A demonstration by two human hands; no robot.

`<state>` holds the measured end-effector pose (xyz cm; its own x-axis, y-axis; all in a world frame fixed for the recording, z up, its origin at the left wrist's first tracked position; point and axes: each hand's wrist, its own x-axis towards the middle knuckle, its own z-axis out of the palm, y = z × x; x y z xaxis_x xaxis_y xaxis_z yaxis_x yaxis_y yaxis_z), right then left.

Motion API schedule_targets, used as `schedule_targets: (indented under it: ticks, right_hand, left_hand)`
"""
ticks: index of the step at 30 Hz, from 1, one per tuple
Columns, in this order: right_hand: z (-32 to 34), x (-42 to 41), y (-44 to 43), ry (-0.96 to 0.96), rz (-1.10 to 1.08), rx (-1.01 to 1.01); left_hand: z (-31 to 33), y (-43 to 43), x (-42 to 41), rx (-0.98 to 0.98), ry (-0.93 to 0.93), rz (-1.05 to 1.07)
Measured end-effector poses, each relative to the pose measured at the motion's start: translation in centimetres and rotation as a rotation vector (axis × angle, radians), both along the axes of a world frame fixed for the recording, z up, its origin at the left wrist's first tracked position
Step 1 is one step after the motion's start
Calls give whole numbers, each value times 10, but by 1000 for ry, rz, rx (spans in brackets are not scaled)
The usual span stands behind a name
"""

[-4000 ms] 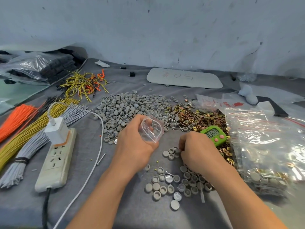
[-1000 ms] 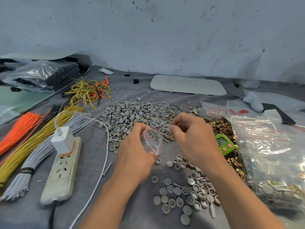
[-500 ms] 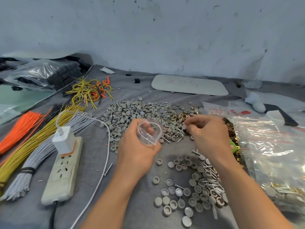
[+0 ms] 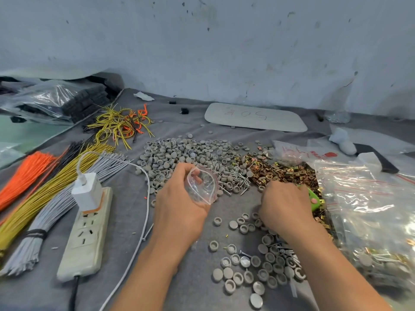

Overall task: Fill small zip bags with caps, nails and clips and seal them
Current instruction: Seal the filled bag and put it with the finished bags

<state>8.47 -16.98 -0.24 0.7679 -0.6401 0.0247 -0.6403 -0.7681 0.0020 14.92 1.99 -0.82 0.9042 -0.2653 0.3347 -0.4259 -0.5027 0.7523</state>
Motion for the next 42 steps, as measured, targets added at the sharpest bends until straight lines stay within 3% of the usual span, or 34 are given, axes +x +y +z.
schedule_targets:
  ticks: [4, 9, 11, 19, 24, 28, 30, 33, 35, 39, 42]
  right_hand:
    - [-1, -2, 1, -122, 71, 155]
    - [11, -18, 14, -941, 223, 725]
    - [21, -19, 26, -1104, 303, 839]
    - [20, -8, 42, -878, 248, 902]
    - [18, -18, 27, -1049, 220, 951]
    - [16, -27, 7, -1045, 147, 847]
    - [15, -34, -5, -995, 108, 778]
    - [14, -48, -23, -881, 48, 686]
    - [13, -57, -32, -816, 34, 651]
    - [9, -72, -38, -746, 11, 667]
    - [12, -79, -43, -635, 40, 616]
  left_hand:
    - [-1, -2, -3, 14, -1, -17]
    - [-4, -10, -11, 71, 3, -55]
    - [-3, -16, -12, 83, 13, -85]
    - [-2, -29, -23, -40, 94, -156]
    - [1, -29, -16, -178, 123, -154]
    - [5, -25, -9, -411, 184, -102]
    - [11, -15, -5, -494, 29, 9]
    - [16, -10, -8, -279, -234, 33]
    - [12, -19, -15, -128, -201, -12]
    - [8, -18, -8, -236, -195, 37]
    - [6, -24, -8, -209, -99, 63]
